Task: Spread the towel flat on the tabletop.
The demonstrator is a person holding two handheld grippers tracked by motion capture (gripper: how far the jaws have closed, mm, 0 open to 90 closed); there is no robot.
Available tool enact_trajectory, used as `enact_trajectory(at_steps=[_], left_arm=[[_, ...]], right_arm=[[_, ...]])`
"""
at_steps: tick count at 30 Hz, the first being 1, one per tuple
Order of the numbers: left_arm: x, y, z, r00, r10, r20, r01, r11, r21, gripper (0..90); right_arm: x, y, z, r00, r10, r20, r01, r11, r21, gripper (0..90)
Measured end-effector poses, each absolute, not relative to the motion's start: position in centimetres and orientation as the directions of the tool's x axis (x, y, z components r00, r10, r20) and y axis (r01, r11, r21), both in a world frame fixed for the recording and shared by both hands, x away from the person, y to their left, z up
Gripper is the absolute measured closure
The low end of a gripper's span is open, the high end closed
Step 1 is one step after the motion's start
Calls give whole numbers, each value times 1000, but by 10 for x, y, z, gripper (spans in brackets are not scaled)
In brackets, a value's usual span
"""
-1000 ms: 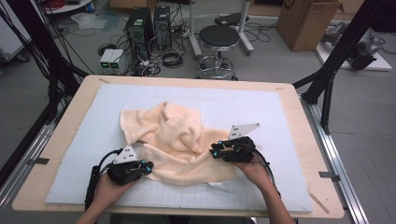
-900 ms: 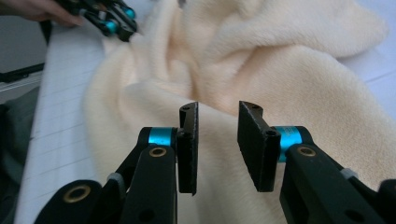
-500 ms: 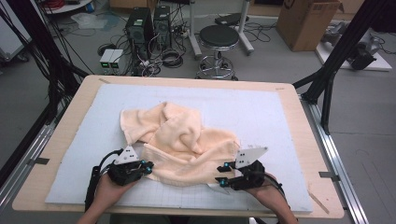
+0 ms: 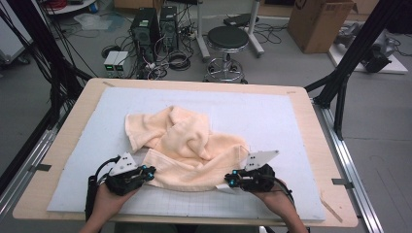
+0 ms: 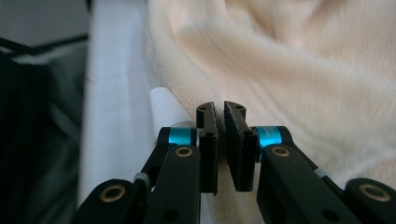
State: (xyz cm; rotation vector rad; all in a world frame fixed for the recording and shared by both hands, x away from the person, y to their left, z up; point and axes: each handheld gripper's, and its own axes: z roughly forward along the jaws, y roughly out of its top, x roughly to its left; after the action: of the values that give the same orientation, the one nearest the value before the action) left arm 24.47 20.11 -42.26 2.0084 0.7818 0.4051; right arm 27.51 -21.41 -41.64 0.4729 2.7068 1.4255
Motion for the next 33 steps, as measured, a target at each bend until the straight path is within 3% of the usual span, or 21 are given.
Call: enact_trajectory(at_steps=[5,10,13,17,23,28,33], left_arm=[[221,204,-416,754,656,-16,344,-375,860,855],[188,208,-413,781,625,-7,331,-405,852,854],[175,209,-409,798,603,-16,327,-409,852,831],[171,209,-399,811,584,-29,309,-387,869,697],[212,203,-397,809,587,-31,311,-383,870,569],[255,190,-411,802,596,-48,333,-378,863,526],[282,176,-424,822,569,-25,334,-447,830,484]], right_arm=[[253,-218,-397,-966,236,106,213,496,842,842],[224,-218,-401,-975,183,123,203,521,829,836],[214,-218,-405,-976,164,143,208,516,831,738],[216,-220,-398,-977,164,135,199,492,848,647],[251,-216,-399,-959,268,92,218,489,845,591],[282,-214,-409,-937,342,71,247,508,825,558],[303,-214,-425,-916,388,97,306,523,795,534]])
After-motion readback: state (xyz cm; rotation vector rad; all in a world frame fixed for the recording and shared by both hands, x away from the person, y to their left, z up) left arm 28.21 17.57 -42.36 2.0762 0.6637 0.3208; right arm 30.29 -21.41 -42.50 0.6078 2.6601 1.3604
